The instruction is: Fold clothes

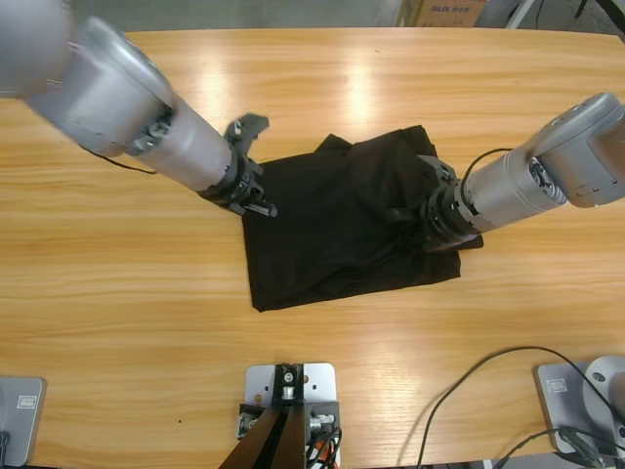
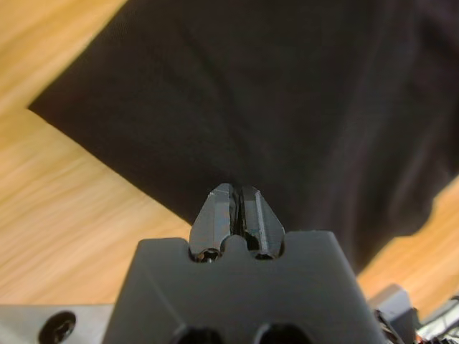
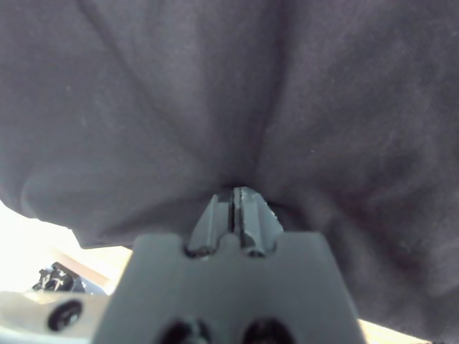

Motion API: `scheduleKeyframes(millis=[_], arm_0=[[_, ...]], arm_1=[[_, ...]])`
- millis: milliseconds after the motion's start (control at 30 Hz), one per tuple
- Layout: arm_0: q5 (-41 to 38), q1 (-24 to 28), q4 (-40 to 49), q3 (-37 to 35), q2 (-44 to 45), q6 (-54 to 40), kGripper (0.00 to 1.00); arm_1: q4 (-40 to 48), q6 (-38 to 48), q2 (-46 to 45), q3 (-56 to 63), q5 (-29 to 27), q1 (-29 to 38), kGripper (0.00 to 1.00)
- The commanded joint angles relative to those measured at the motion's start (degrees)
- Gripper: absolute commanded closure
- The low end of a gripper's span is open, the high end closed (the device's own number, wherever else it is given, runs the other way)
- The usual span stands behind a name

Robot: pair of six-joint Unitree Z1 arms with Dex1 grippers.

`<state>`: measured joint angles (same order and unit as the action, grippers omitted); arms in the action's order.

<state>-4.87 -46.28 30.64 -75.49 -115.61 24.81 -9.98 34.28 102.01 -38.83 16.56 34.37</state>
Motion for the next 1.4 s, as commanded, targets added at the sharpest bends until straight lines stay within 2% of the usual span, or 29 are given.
scheduleKeyframes(millis=[33,233,533,767,933,1067,1100,1133,1167,1267,1300,1333,1367,1400], arm_0=[[1.1,1.2,6.8,-3.8,-10.2,1.5,1.0],[1.5,2.4,6.9,-3.7,-10.2,1.4,1.0],[1.7,2.4,6.8,-3.5,-10.6,1.4,1.0],[2.2,2.6,7.1,-2.6,-8.5,1.4,1.0],[2.7,3.3,9.8,-2.5,-2.3,1.0,1.0],[2.8,3.6,13.4,-2.7,7.4,1.7,1.0],[2.8,3.7,14.2,-2.8,9.8,2.4,1.0],[2.6,3.9,14.8,-2.7,12.1,3.2,1.0],[2.5,4.1,15.1,-2.2,14.0,4.2,1.0],[-0.2,5.2,11.7,4.6,17.6,11.6,1.0],[-1.2,5.2,9.8,7.6,18.1,14.3,0.784],[-1.7,5.2,8.0,10.0,18.5,15.4,0.353],[-1.9,5.2,6.0,12.1,19.1,15.7,0.076],[-2.1,5.1,4.2,13.9,19.9,15.7,0.008]], arm_1=[[-0.5,0.0,0.4,1.7,-0.5,-0.6,1.0],[-5.2,2.3,-3.5,2.4,-2.6,-0.6,1.0],[-6.8,5.4,-5.3,6.1,-3.5,-0.6,1.0],[-12.5,8.0,-11.4,5.6,-9.3,-0.6,1.0],[-17.0,10.4,-20.4,5.1,-11.8,-0.6,1.0],[-17.0,9.6,-24.4,3.7,-13.1,0.3,1.0],[-16.6,8.6,-24.6,3.3,-13.3,0.6,0.985],[-16.1,7.3,-24.4,2.9,-12.8,0.8,0.86],[-15.9,5.6,-23.9,2.4,-12.4,0.8,0.831],[-16.5,3.4,-22.4,1.0,-10.9,0.8,0.827],[-17.0,3.1,-22.4,0.7,-10.8,0.9,0.703],[-17.2,3.1,-23.0,0.6,-10.7,0.8,0.398],[-17.4,2.6,-24.0,0.6,-11.0,0.8,0.11],[-17.4,2.1,-25.0,0.6,-11.2,0.8,0.013]])
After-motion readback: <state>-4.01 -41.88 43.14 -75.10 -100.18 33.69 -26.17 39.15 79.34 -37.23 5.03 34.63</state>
